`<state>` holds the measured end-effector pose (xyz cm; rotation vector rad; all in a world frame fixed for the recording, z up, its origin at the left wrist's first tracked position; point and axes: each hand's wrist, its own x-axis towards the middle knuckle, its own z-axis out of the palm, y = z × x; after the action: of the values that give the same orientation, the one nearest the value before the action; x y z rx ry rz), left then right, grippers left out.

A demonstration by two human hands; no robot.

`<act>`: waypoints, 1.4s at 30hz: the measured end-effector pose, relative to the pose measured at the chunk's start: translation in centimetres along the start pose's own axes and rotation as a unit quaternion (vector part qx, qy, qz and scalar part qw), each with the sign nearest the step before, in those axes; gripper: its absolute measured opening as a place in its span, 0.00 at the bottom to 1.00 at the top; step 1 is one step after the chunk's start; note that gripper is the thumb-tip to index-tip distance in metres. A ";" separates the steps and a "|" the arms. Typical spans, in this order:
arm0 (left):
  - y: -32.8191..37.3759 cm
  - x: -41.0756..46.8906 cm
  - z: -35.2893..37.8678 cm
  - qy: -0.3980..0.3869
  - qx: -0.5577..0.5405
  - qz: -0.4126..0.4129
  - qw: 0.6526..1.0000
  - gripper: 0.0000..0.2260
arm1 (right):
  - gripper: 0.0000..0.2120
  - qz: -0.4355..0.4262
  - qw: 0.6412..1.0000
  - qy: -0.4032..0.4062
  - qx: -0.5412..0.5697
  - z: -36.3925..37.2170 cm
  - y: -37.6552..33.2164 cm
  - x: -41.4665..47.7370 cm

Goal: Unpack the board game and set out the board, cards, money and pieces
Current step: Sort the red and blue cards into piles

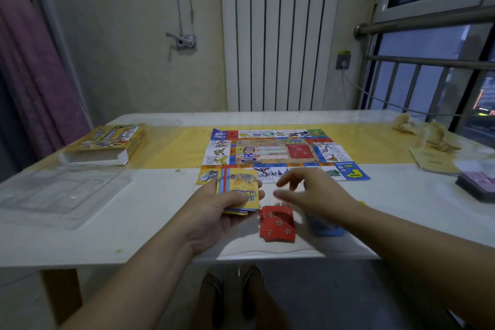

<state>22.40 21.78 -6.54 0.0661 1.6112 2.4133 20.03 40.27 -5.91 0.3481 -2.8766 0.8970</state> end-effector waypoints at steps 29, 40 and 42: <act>-1.9 3.8 9.3 -0.068 0.066 0.035 0.995 0.10 | 0.18 0.053 0.986 0.042 0.150 -8.0 3.3 -3.9; -2.7 4.0 7.9 -0.008 0.033 -0.020 0.999 0.08 | 0.14 0.193 0.974 0.014 -0.115 -5.4 8.9 -4.0; -2.4 3.8 7.8 -0.005 0.034 -0.026 0.999 0.09 | 0.16 0.173 0.962 0.026 -0.209 -5.9 8.7 -4.0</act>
<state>20.44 30.59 -6.04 0.0482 1.6696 2.3154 21.90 51.29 -6.52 -0.2204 -3.0193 0.3015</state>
